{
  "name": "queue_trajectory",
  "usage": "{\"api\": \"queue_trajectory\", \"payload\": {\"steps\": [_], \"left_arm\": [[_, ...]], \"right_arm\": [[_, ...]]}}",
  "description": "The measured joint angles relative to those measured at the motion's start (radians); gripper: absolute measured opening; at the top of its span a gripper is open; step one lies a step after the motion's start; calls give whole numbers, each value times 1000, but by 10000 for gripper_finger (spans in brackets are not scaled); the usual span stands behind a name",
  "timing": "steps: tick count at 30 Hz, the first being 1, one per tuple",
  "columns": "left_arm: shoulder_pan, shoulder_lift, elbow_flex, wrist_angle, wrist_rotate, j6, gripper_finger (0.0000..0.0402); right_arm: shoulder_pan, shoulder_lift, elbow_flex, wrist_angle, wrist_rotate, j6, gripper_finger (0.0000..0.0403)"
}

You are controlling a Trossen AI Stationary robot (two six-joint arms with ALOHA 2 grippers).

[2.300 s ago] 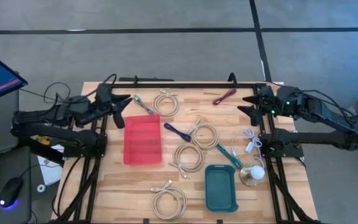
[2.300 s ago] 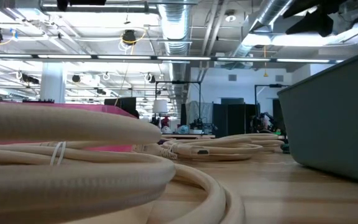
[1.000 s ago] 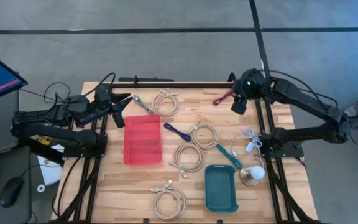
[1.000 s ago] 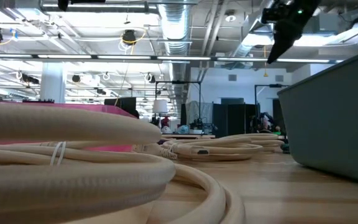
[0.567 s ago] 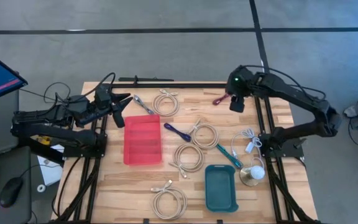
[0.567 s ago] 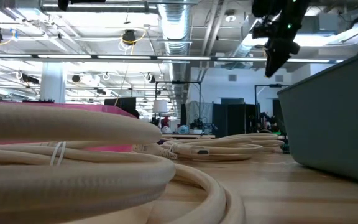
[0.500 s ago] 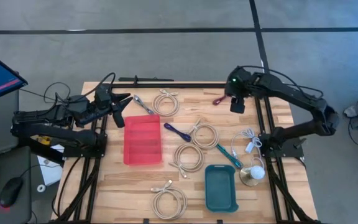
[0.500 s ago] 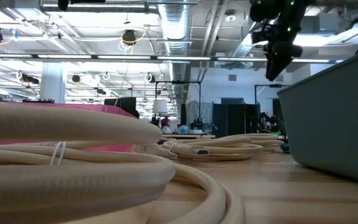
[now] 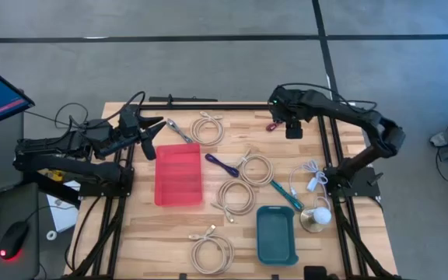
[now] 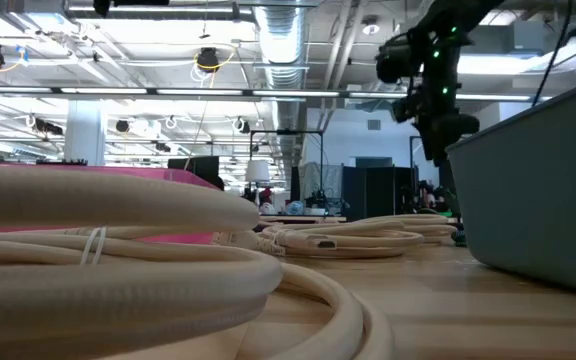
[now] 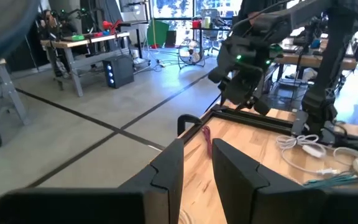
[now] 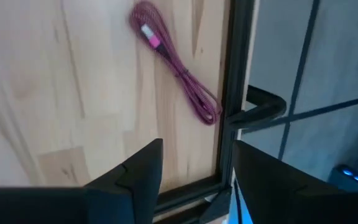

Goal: Pick & Place USB Port
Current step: Put the red charger cable into the red bin

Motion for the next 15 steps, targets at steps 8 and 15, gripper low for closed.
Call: {"api": "queue_trajectory", "payload": {"steps": [8, 15], "left_arm": [[0, 0, 0, 0, -32, 4, 85], [0, 0, 0, 0, -32, 4, 85]], "right_arm": [[2, 119, 0, 44, 9, -11, 182], [20, 207, 0, 157, 9, -28, 202]]}}
